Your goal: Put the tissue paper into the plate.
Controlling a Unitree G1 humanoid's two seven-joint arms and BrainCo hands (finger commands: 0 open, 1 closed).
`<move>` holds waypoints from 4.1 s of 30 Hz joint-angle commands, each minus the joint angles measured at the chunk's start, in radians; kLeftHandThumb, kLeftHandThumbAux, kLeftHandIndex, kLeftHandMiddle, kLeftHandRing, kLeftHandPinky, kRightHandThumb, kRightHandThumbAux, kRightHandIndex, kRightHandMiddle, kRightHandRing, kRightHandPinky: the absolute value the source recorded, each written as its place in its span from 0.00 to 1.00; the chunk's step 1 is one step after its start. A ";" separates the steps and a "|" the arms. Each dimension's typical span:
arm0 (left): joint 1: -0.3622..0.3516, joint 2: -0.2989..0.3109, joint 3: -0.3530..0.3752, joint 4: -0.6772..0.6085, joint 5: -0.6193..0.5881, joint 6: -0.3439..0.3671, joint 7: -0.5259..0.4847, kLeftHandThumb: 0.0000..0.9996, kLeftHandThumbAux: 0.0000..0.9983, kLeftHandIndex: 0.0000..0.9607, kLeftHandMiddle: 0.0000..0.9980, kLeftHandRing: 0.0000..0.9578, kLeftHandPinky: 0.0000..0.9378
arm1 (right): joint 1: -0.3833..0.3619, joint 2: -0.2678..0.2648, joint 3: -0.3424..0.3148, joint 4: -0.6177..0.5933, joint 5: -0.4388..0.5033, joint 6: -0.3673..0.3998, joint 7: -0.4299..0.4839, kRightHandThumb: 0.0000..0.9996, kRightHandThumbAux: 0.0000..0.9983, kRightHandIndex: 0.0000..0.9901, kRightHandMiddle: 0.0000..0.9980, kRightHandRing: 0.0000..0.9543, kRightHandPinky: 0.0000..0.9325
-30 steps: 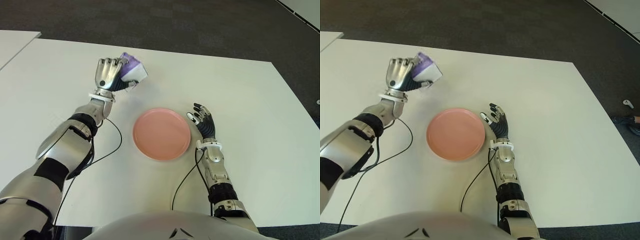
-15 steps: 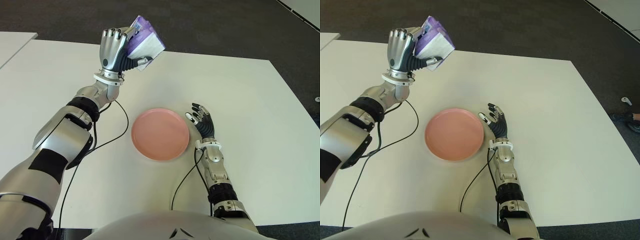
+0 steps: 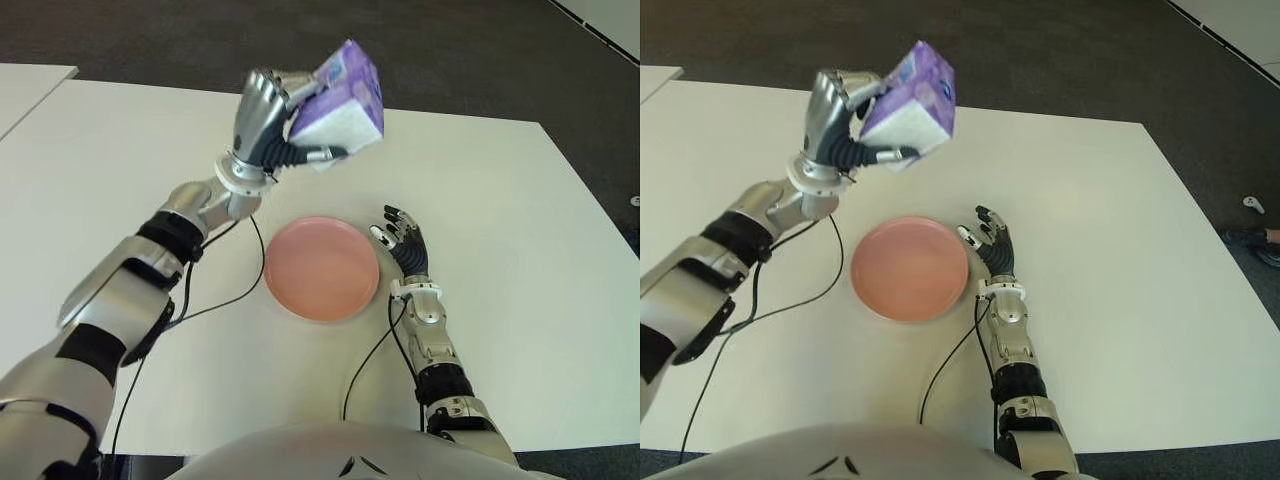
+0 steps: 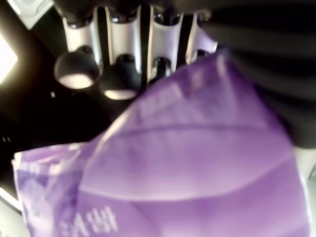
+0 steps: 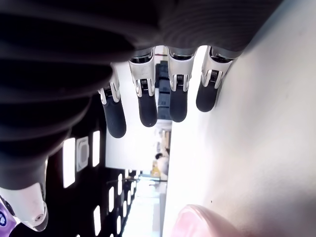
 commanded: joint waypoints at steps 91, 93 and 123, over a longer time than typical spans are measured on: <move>0.249 0.193 -0.039 -0.240 0.207 0.124 -0.762 0.75 0.70 0.46 0.82 0.86 0.87 | 0.037 0.012 -0.006 0.018 0.013 0.052 0.009 0.55 0.62 0.25 0.20 0.16 0.16; 0.250 0.179 -0.029 -0.219 0.181 0.110 -0.748 0.74 0.70 0.46 0.80 0.83 0.83 | 0.038 0.013 -0.006 0.016 0.013 0.055 0.008 0.55 0.62 0.25 0.20 0.16 0.15; 0.296 0.253 0.057 -0.502 -0.898 0.350 -1.753 0.13 0.42 0.00 0.00 0.00 0.01 | 0.016 -0.001 0.002 0.073 -0.018 0.017 -0.014 0.46 0.63 0.24 0.17 0.12 0.13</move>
